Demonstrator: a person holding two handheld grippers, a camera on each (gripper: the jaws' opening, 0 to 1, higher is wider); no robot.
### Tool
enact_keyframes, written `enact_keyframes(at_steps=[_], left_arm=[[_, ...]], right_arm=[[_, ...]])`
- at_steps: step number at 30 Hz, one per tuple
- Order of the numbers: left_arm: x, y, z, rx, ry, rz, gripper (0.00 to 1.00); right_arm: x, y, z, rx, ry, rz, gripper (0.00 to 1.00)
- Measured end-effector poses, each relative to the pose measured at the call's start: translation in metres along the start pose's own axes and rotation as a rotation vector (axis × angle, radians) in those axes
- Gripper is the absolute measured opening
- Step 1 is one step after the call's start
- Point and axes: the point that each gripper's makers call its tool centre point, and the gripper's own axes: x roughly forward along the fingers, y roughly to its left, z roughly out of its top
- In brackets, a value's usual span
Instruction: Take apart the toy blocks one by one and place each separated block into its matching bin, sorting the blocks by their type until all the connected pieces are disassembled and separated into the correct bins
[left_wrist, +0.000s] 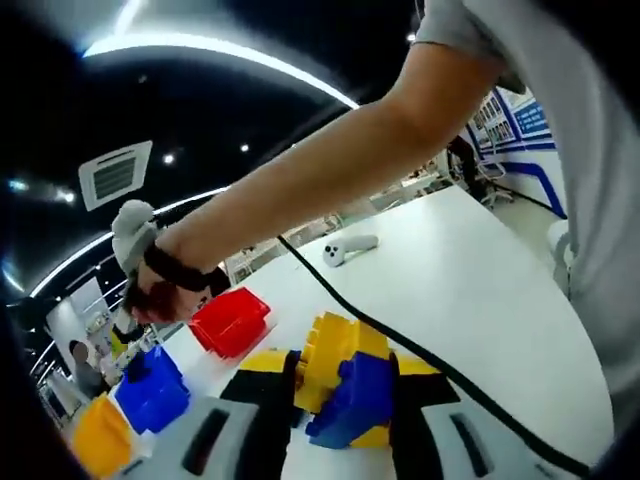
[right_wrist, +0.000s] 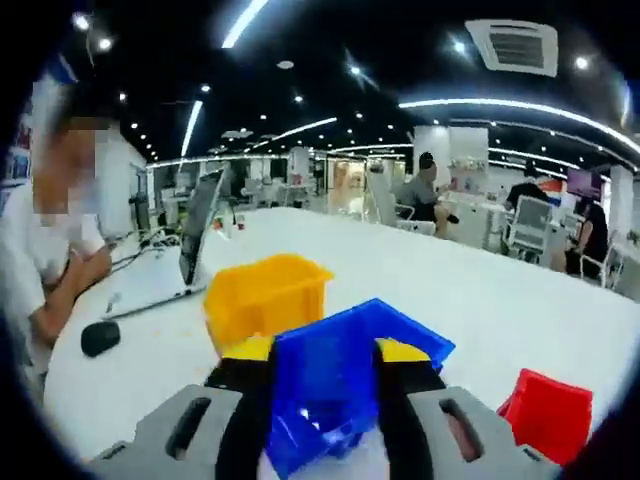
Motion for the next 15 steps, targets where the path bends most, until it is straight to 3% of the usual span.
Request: enact_keyframes(at_steps=[1, 4, 8, 15], left_arm=[[0.000, 0.000, 0.000, 0.007, 0.002, 0.003, 0.38], [0.000, -0.001, 0.001, 0.036, 0.006, 0.010, 0.38], [0.003, -0.004, 0.003, 0.077, 0.022, 0.009, 0.38], [0.007, -0.006, 0.005, 0.096, 0.023, -0.005, 0.39]], right_arm=[[-0.002, -0.006, -0.008, 0.037, 0.023, -0.018, 0.90], [-0.017, -0.007, -0.004, 0.030, -0.011, -0.015, 0.83], [-0.046, 0.006, 0.003, 0.040, -0.055, 0.010, 0.83], [-0.110, 0.030, 0.008, -0.023, -0.124, 0.053, 0.79]])
